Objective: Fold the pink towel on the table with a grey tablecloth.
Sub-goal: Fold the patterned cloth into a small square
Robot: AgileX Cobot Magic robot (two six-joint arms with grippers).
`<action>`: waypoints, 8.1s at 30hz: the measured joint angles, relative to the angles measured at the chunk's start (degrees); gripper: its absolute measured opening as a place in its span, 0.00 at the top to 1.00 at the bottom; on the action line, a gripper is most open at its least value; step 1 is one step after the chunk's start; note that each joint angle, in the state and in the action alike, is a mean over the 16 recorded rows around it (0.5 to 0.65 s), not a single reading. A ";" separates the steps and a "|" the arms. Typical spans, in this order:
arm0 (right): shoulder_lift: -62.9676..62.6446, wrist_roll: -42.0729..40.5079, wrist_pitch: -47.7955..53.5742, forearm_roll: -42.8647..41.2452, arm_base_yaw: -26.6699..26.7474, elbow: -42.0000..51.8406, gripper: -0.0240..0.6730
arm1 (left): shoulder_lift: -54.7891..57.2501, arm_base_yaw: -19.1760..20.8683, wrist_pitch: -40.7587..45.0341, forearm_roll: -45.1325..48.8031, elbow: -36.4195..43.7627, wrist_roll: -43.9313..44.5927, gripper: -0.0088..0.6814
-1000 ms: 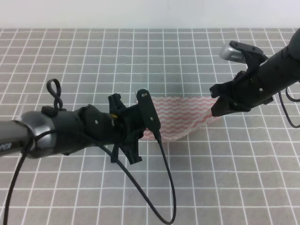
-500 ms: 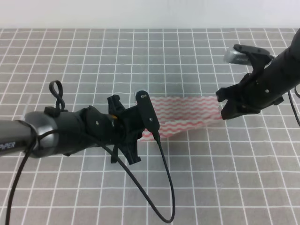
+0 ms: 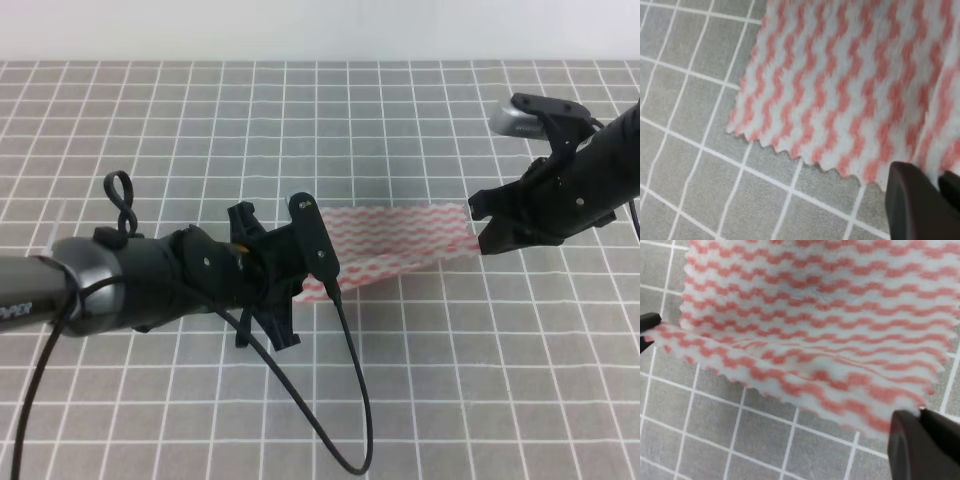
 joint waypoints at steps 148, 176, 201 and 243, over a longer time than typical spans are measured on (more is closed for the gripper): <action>16.15 -0.39 -10.96 3.29 0.00 -5.77 0.64 | 7.33 3.00 4.59 -2.46 -11.83 -0.21 0.99; 16.47 -2.00 -10.83 6.76 0.00 -6.07 0.89 | 7.81 2.98 4.51 -2.42 -11.88 -0.10 0.99; 16.47 -2.00 -5.71 2.56 0.00 -9.63 0.95 | 7.76 2.98 4.54 -2.43 -11.88 -0.15 0.99; 16.37 -1.76 -4.68 2.48 0.00 -9.68 0.82 | 7.42 2.99 4.57 -2.45 -11.85 -0.19 0.99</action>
